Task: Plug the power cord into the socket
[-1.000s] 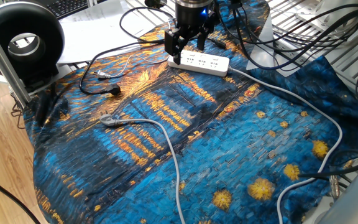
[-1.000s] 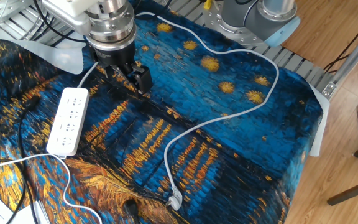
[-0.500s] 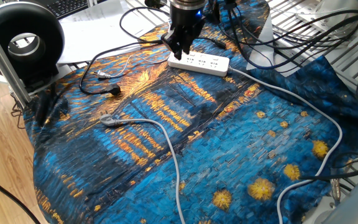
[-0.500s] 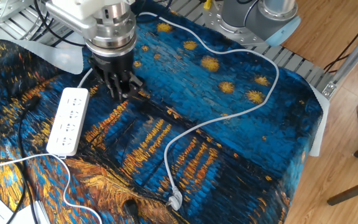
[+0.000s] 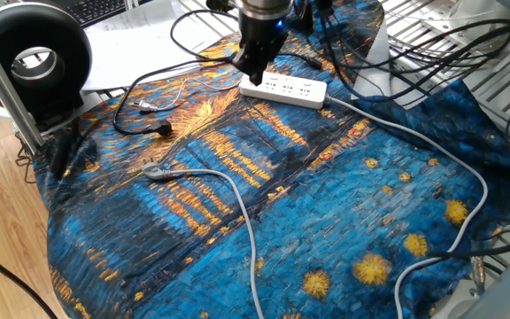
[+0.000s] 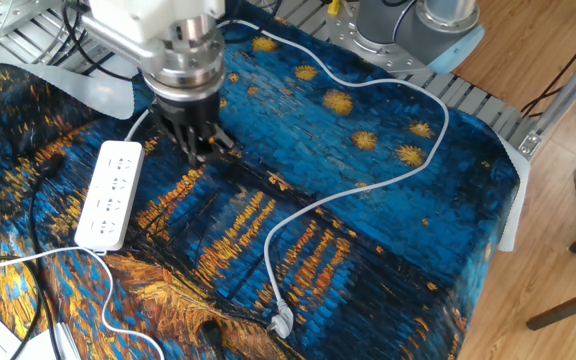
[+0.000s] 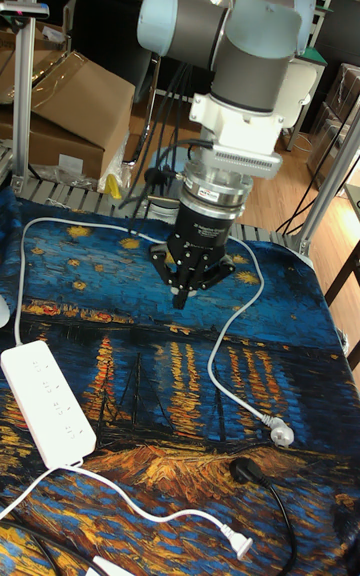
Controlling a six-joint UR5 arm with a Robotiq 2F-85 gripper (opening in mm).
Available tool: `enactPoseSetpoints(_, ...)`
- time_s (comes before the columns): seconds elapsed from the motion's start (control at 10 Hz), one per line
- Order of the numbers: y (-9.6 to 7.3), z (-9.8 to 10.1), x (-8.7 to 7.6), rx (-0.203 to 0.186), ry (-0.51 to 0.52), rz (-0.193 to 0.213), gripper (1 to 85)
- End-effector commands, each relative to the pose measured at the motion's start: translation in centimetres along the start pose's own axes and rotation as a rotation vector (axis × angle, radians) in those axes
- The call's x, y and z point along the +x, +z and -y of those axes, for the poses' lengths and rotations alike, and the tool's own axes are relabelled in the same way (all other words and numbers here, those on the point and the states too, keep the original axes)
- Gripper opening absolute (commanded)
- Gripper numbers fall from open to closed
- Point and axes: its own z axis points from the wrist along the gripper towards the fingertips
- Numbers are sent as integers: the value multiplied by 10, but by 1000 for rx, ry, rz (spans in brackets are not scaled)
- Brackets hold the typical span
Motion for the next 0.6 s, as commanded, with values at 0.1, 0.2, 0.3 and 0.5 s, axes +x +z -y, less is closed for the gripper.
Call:
enactPoseSetpoints(0.1,9,-7,10,24,-30,-26,13)
enactPoseSetpoints(0.2,9,-3,15,38,-36,-48,13)
enactPoseSetpoints(0.3,10,-5,20,34,-21,-64,13)
enactPoseSetpoints(0.5,18,0,19,70,-12,-47,13)
